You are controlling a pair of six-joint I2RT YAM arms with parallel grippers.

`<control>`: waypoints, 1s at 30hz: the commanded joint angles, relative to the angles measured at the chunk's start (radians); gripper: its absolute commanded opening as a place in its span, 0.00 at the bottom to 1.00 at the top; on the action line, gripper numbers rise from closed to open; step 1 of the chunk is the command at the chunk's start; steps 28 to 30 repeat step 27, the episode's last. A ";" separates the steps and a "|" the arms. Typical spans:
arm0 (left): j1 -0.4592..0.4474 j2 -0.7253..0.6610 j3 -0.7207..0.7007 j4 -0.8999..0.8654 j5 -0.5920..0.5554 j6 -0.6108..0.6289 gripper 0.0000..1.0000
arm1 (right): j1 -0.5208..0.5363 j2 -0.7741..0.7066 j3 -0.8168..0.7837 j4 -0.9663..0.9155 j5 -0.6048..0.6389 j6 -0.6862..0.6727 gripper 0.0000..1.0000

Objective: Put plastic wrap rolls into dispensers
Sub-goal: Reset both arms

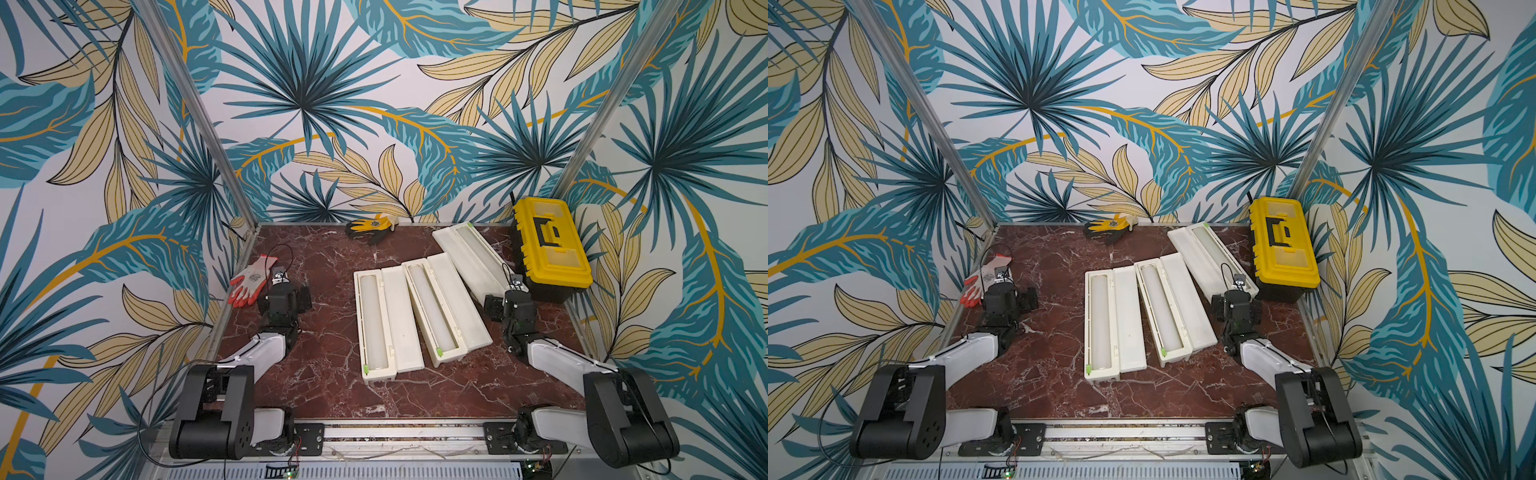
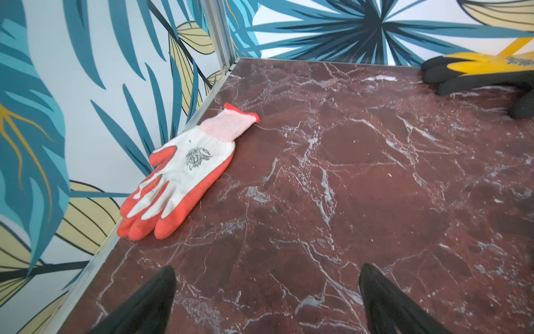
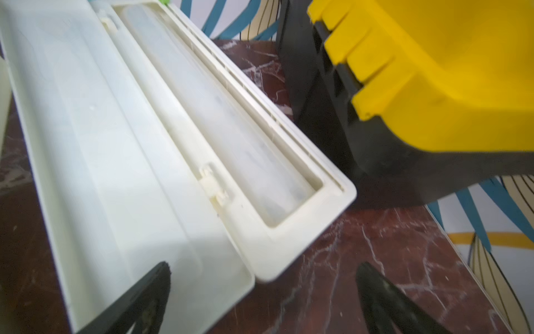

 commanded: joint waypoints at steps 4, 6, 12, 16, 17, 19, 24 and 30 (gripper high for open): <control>0.050 0.165 -0.129 0.563 0.315 0.048 1.00 | -0.065 0.139 -0.110 0.482 -0.223 -0.057 0.99; 0.048 0.238 -0.112 0.642 0.315 0.056 0.99 | -0.065 0.136 -0.102 0.463 -0.244 -0.062 0.99; 0.036 0.182 -0.043 0.411 0.310 0.064 0.99 | -0.094 0.135 -0.037 0.328 -0.307 -0.038 0.99; 0.030 0.182 -0.043 0.411 0.303 0.068 0.99 | -0.094 0.136 -0.034 0.323 -0.304 -0.037 0.99; 0.031 0.183 -0.042 0.410 0.303 0.068 1.00 | -0.093 0.136 -0.034 0.322 -0.305 -0.037 0.99; 0.031 0.185 -0.040 0.409 0.304 0.067 0.99 | -0.094 0.139 -0.031 0.318 -0.302 -0.036 0.99; 0.029 0.188 -0.037 0.408 0.303 0.071 0.99 | -0.093 0.136 -0.031 0.318 -0.303 -0.036 0.99; 0.029 0.184 -0.040 0.409 0.303 0.069 0.99 | -0.093 0.133 -0.034 0.318 -0.302 -0.036 0.99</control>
